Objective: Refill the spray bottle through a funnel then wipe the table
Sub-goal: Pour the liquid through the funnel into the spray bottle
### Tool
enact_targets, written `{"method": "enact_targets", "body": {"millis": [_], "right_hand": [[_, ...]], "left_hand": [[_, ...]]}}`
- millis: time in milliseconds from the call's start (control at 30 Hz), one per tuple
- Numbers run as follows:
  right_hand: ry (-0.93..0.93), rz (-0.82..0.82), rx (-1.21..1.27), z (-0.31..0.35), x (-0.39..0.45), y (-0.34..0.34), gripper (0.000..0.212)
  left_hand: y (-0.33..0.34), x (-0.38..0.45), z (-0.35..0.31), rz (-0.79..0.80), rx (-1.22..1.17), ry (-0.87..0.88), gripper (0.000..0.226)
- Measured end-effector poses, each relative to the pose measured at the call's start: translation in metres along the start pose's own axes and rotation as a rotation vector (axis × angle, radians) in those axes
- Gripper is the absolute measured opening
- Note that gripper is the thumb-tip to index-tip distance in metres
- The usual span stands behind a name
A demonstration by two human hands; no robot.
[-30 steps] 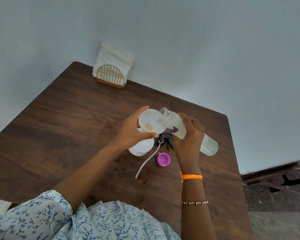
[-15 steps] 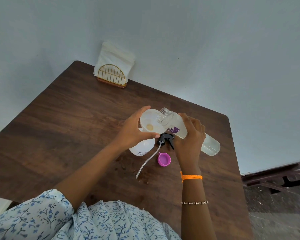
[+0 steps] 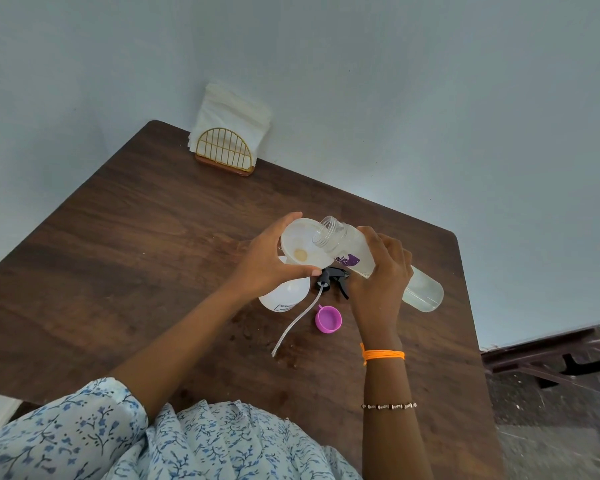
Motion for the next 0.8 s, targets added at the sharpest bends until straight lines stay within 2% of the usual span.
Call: {"method": "enact_targets", "body": {"millis": [800], "right_hand": [[0.006, -0.012, -0.025, 0.0007, 0.0003, 0.0004, 0.063]], "left_hand": [[-0.0011, -0.0004, -0.0036, -0.022, 0.017, 0.008, 0.091]]}}
Point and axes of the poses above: each hand's wrist, its own x-axis towards the middle knuckle, its own y-axis out of the palm, z = x × y, the point moved 9 cm from there along x, towards the middle knuckle, and after that the axes turned 1 degree about -z, right-handed, at the moved point
